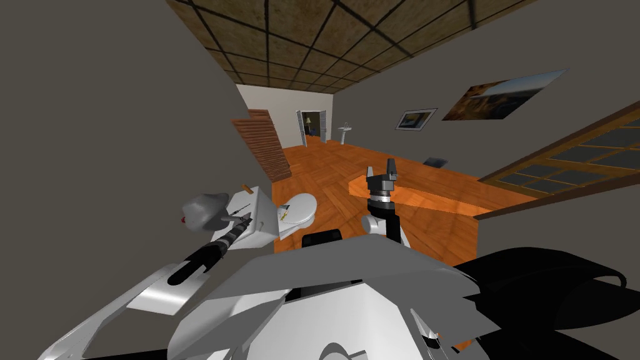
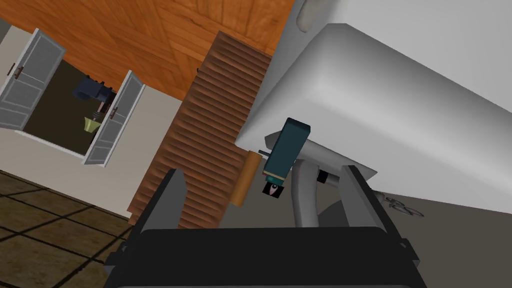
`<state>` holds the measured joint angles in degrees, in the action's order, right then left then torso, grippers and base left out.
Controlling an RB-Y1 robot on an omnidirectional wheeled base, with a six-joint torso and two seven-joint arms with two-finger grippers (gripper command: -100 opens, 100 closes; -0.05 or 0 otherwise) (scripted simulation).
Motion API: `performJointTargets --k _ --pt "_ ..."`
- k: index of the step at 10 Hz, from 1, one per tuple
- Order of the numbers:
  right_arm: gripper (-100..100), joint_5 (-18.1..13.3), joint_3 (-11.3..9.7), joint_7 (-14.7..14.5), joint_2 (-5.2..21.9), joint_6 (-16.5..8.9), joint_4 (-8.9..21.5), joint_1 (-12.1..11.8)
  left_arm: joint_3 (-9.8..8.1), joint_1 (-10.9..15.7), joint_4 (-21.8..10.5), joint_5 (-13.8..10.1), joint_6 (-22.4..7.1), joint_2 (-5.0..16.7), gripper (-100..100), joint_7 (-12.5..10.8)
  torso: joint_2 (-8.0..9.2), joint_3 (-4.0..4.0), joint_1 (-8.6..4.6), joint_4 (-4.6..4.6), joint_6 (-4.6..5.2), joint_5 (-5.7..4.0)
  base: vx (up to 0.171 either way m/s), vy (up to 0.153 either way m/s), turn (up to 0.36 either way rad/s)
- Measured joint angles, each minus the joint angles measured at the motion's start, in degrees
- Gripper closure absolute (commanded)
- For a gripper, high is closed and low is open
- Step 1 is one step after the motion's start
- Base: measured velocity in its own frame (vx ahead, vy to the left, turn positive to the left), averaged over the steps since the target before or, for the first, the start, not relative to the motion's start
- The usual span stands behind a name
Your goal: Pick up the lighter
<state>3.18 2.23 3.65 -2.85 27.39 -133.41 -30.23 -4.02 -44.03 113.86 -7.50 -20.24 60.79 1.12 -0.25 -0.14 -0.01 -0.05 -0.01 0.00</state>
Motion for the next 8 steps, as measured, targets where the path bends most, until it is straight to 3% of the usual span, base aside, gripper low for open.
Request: performJointTargets --k 5,6,7,8 --pt "0 0.00 0.00 0.00 0.00 0.00 0.00 0.00 -1.20 -0.63 -2.31 0.11 -5.25 4.29 -100 0.04 0.11 0.06 -0.03 0.02 -0.02 0.00 0.037 -0.015 -0.052" --pt "0 0.00 0.00 0.00 0.00 0.00 0.00 0.00 -1.16 -0.58 -2.37 0.14 -5.45 4.32 0 0.06 0.17 0.10 -0.01 0.04 -0.04 0.00 0.000 0.000 0.000" --pt "0 0.00 0.00 0.00 0.00 0.00 0.00 0.00 -1.17 -0.58 -2.37 0.14 -5.43 4.32 -100 0.06 0.22 0.13 0.00 0.05 -0.04 0.01 -0.032 -0.010 -0.227" --pt "0 0.00 -0.01 0.00 0.00 0.00 0.00 0.02 -1.19 -0.13 -3.53 -0.26 -5.32 4.34 -100 -0.06 0.32 0.18 -0.02 0.06 0.02 0.00 -0.068 0.005 -0.230"
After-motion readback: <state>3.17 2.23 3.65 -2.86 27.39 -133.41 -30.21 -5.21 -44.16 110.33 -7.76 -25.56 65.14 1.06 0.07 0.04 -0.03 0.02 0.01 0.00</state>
